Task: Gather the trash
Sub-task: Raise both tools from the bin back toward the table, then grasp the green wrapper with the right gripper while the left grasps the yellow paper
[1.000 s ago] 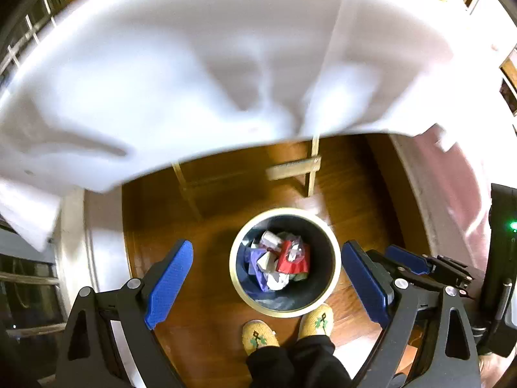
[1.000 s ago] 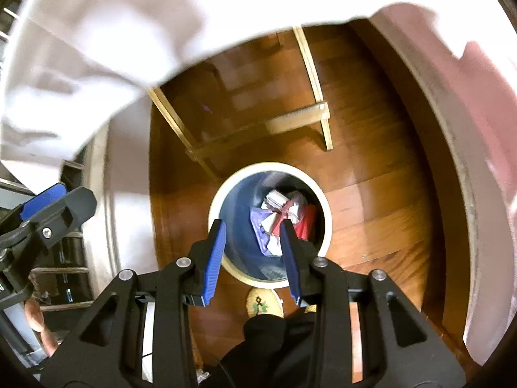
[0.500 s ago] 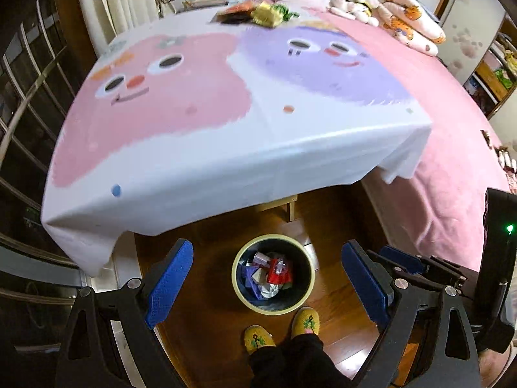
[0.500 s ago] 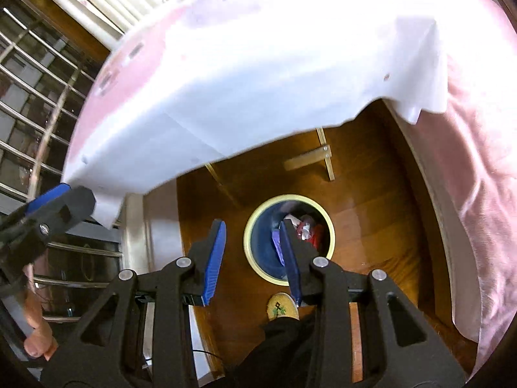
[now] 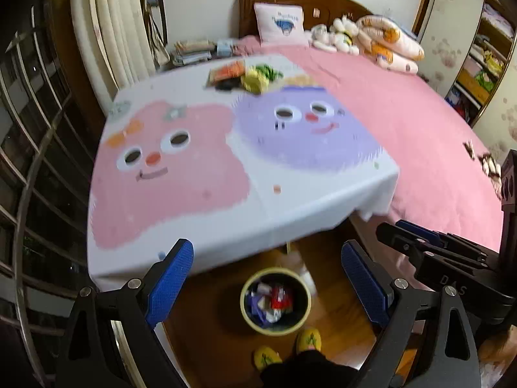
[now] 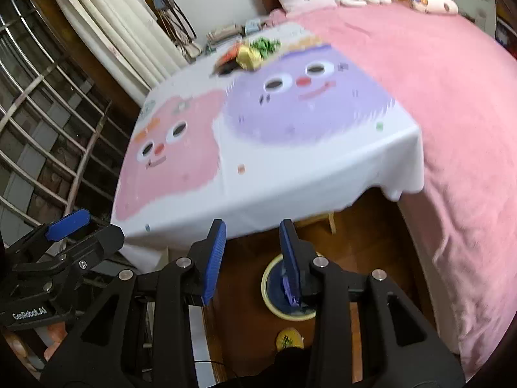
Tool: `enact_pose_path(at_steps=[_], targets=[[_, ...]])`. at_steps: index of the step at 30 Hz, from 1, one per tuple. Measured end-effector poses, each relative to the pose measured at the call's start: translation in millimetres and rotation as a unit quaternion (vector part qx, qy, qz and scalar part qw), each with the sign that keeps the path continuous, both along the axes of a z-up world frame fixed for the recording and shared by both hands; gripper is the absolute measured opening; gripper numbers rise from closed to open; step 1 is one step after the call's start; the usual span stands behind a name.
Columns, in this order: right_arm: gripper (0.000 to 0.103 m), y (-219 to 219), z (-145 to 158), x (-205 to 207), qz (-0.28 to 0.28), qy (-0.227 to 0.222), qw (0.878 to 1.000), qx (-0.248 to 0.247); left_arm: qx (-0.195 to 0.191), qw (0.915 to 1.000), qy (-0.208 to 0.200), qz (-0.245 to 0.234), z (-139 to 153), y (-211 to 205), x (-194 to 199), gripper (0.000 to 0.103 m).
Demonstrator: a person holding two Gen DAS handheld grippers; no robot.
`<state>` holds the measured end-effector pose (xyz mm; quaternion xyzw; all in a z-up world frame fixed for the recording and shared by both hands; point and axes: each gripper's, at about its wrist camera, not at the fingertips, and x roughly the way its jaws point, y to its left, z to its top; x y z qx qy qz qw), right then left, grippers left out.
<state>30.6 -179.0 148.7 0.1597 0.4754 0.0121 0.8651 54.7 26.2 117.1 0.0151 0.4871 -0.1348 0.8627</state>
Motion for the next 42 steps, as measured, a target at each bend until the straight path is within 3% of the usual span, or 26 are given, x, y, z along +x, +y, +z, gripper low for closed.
enact_pose_path(at_steps=[5, 8, 14, 19, 28, 35, 39, 42], targets=[[0.032, -2.1, 36.6, 18.2, -0.003, -0.029, 0.999, -0.030, 0.007, 0.9990, -0.044, 0.005, 38.3, 2.5, 23.8, 0.094], [0.032, -6.9, 52.6, 35.6, -0.006, -0.039, 0.998, -0.045, 0.000, 0.9988, -0.049, 0.005, 52.5, 1.8, 44.1, 0.094], [0.038, -26.3, 61.0, 85.6, -0.005, -0.050, 0.997, -0.060, -0.005, 0.9988, -0.046, 0.014, 61.8, -7.7, 89.2, 0.094], [0.039, -55.5, 49.2, 158.8, 0.014, -0.052, 0.997, -0.064, -0.002, 0.9984, -0.039, 0.042, 52.9, -23.3, 151.1, 0.094], [0.040, -127.4, -8.5, 333.5, 0.069, -0.014, 0.997, -0.042, 0.003, 0.9932, 0.009, 0.116, 3.3, -71.8, 307.4, 0.094], [0.040, -157.8, -65.2, 462.0, 0.121, 0.008, 0.992, -0.041, -0.026, 0.9813, 0.064, 0.179, -56.3, -103.1, 437.8, 0.094], [0.041, -161.9, -97.9, 514.3, 0.137, 0.018, 0.990, -0.019, -0.034, 0.9748, 0.090, 0.202, -96.1, -113.2, 495.7, 0.085], [0.041, -159.6, -121.2, 546.3, 0.147, 0.027, 0.989, 0.001, -0.038, 0.9703, 0.109, 0.213, -124.7, -114.7, 516.7, 0.080]])
